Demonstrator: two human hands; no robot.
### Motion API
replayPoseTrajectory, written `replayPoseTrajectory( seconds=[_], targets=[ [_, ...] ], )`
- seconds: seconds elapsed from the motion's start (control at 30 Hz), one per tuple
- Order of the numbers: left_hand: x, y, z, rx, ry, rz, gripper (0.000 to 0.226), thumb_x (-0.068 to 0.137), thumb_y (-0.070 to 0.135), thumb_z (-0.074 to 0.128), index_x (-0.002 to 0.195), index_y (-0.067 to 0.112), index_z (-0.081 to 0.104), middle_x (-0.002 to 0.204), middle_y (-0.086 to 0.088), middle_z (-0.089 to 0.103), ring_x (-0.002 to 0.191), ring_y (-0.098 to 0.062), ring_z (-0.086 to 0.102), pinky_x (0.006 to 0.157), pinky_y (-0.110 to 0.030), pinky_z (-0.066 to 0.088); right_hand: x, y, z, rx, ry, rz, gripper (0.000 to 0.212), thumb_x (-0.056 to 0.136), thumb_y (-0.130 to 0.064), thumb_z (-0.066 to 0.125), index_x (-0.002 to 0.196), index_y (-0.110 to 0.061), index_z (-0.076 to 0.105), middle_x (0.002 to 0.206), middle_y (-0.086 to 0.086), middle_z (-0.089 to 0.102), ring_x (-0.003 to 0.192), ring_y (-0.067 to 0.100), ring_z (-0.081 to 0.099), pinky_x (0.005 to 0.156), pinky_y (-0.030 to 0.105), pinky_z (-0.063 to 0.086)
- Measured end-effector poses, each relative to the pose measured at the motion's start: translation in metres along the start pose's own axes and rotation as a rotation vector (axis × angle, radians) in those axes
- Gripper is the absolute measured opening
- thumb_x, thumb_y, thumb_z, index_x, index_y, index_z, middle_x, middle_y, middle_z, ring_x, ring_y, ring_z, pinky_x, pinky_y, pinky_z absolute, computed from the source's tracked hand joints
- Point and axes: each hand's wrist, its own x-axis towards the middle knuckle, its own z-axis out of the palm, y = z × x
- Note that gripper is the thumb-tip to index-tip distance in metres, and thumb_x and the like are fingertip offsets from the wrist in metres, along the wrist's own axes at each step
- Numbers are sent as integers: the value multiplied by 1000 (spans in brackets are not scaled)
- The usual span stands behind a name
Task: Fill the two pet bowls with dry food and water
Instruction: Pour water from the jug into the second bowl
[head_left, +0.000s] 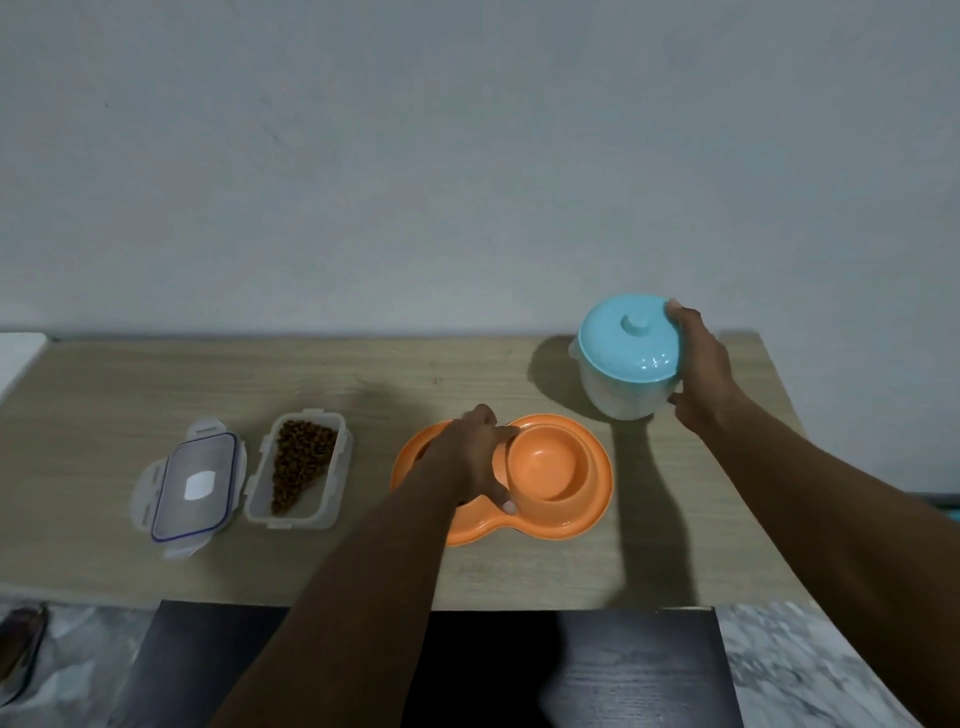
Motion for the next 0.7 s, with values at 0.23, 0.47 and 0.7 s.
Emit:
replayPoseTrajectory(
  seconds=[0.23, 0.47, 0.7],
  targets=[
    [0, -1, 2, 24, 7, 22, 112, 48, 56, 91, 147, 31, 44, 135, -5, 52, 122, -30, 52, 105, -51, 43, -31, -1, -11, -107, -17, -154, 23, 92, -45, 66, 100, -25, 72, 100, 0, 77, 96, 25, 74, 81, 40, 59],
    [0, 2, -1, 63, -9, 14, 110, 52, 49, 93, 149, 30, 43, 133, -7, 55, 122, -31, 53, 108, -50, 40, -50, 7, -9, -297, -23, -338, 26, 89, -46, 68, 100, -23, 72, 98, 4, 77, 90, 21, 75, 82, 54, 61],
    [3, 3, 0, 39, -24, -27, 114, 45, 51, 94, 147, 35, 44, 128, -3, 56, 119, -31, 55, 101, -53, 46, -60, 9, -9, -432, -5, -394, 31, 83, -55, 68, 96, -27, 70, 97, -2, 75, 93, 19, 73, 82, 57, 60]
  ],
)
